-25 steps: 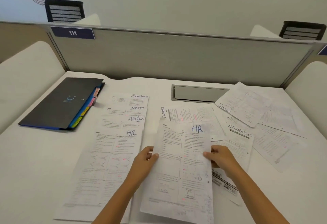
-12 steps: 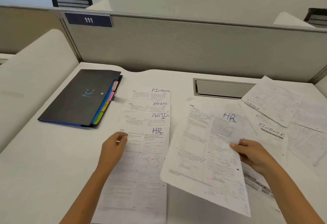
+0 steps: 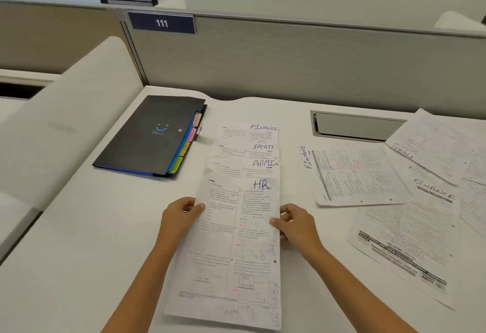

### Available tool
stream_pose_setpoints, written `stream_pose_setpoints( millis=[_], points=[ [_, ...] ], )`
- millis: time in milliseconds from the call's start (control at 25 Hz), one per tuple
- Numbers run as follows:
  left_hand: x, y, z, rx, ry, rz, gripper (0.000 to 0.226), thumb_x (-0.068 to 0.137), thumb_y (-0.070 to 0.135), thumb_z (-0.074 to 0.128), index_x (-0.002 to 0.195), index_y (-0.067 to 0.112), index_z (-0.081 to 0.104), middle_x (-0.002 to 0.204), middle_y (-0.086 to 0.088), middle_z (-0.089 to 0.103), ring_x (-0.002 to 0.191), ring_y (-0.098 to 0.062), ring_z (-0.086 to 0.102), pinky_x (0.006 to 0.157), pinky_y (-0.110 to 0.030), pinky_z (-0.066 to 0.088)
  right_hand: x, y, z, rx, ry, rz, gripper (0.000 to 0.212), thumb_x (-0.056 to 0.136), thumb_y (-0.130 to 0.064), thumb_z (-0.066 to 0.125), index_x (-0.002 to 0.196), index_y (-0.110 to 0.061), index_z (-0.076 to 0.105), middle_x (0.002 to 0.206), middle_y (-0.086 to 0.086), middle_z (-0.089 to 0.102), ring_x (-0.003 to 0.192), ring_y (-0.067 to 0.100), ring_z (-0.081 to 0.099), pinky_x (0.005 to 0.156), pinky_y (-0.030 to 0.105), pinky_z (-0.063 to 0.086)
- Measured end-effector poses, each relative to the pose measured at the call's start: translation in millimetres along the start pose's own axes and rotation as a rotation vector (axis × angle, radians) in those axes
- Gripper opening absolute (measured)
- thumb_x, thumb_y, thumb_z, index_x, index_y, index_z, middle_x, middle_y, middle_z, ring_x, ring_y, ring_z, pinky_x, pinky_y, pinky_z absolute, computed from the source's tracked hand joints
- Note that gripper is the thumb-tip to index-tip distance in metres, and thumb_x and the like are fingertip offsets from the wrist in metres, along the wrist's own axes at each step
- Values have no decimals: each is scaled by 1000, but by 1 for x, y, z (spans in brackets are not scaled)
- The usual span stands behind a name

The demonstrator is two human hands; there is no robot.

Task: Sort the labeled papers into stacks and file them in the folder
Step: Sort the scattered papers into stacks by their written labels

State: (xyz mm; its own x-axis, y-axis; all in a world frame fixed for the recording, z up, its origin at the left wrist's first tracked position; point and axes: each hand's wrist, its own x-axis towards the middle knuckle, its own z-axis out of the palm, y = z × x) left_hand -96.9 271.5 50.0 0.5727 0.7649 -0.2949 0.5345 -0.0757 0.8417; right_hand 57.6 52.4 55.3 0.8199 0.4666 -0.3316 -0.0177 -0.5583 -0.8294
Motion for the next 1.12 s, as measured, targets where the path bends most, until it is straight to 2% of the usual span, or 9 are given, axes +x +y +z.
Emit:
stream_pose_setpoints(
  millis=[160, 280, 400, 520, 600, 720, 840, 960, 1120],
  points=[
    [0, -5, 0, 124, 105, 80, 24, 86, 25, 68, 107, 14, 63, 81, 0, 66, 79, -17, 63, 73, -28, 52, 1, 8, 16, -69, 125, -63, 24, 80, -15, 73, 96, -15, 56, 73, 4, 62, 69, 23, 66, 61, 39, 58],
    [1, -9, 6, 229, 141, 133, 32, 86, 26, 69, 113, 12, 61, 85, -2, 62, 76, -17, 60, 73, -29, 51, 0, 12, 19, -104, 147, -74, 29, 82, -17, 72, 105, -14, 54, 76, 1, 60, 71, 18, 63, 63, 33, 55],
    [2, -12, 11, 321, 154, 160, 38, 87, 31, 66, 119, 11, 59, 100, -4, 58, 82, -17, 58, 73, -28, 48, 2, 16, 20, -112, 146, -68, 33, 84, -20, 70, 112, -11, 55, 76, 1, 59, 71, 13, 59, 61, 19, 46],
    [1, -14, 18, 386, 199, 151, 49, 88, 38, 63, 129, 11, 54, 121, -12, 54, 101, -25, 57, 83, -38, 51, 1, 18, 13, -85, 137, -65, 36, 86, -26, 66, 117, -12, 53, 78, 1, 61, 74, 14, 60, 64, 19, 47],
    [-4, -9, 25, 452, 293, 153, 55, 89, 38, 61, 134, 11, 49, 131, -15, 49, 113, -32, 50, 87, -46, 50, 3, 19, -2, -68, 180, -62, 33, 89, -28, 63, 117, -14, 53, 78, 1, 60, 74, 12, 59, 63, 18, 44],
    [-18, 7, 49, 503, 369, 280, 50, 88, 27, 64, 131, 7, 51, 130, -19, 49, 113, -37, 47, 85, -50, 48, 12, 27, -41, -78, 265, -75, 27, 89, -24, 61, 113, -14, 54, 88, 1, 60, 82, 13, 58, 67, 22, 43],
    [-36, 25, 92, 522, 287, 459, 47, 84, 20, 67, 128, 9, 53, 129, -15, 50, 114, -35, 47, 85, -50, 46, 24, 46, -88, -199, 324, -134, 26, 87, -17, 63, 112, -13, 56, 100, 1, 55, 93, 20, 57, 76, 26, 44],
    [-55, 48, 144, 441, 124, 541, 45, 86, 18, 62, 129, 10, 52, 126, -11, 52, 111, -31, 48, 85, -40, 41, 31, 70, -136, -317, 400, -129, 29, 85, -14, 65, 113, -10, 59, 108, 7, 55, 103, 27, 53, 86, 34, 45],
    [-70, 87, 217, 467, -16, 421, 50, 94, 32, 49, 138, 12, 40, 130, -9, 48, 113, -28, 45, 90, -35, 41, 29, 115, -199, -548, 474, -101, 40, 87, -26, 63, 123, -12, 55, 128, 11, 51, 115, 33, 46, 95, 46, 41]
  ],
)
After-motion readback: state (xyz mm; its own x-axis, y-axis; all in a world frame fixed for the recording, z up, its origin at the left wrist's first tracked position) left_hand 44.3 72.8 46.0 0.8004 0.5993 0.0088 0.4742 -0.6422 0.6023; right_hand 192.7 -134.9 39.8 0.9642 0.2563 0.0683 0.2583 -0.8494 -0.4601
